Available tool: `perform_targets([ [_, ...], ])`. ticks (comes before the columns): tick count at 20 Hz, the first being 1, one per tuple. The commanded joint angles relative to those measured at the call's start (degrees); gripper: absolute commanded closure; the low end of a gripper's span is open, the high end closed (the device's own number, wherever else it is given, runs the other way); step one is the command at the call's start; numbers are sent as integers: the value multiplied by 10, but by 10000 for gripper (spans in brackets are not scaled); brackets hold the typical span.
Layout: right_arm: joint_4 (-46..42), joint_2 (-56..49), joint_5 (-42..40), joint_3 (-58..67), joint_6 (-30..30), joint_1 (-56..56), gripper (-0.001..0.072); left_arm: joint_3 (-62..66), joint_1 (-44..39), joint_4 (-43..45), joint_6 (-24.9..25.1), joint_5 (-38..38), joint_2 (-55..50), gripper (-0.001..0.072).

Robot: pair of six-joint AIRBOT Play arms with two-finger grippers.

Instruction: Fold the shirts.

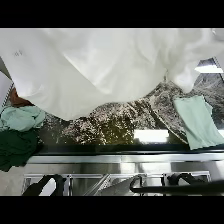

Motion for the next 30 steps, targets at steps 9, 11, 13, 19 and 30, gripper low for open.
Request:
perform_targets([
  [9, 21, -292, 74, -263, -22, 69, 686, -465, -143, 73, 184, 160, -172, 694],
  [11, 22, -363, 24, -270, -25, 69, 681, -454, -163, 78, 196, 218, -256, 637],
  [13, 21, -401, -36, -267, -25, 68, 470, -396, -164, 78, 192, 218, -328, 15],
  [19, -51, -314, -14, -234, -2, 0, 156, -233, -83, 81, 84, -38, -384, 6],
  [30, -114, -266, 28, -456, 51, 5, 105, -668, -144, 232, 43, 90, -211, 6],
])
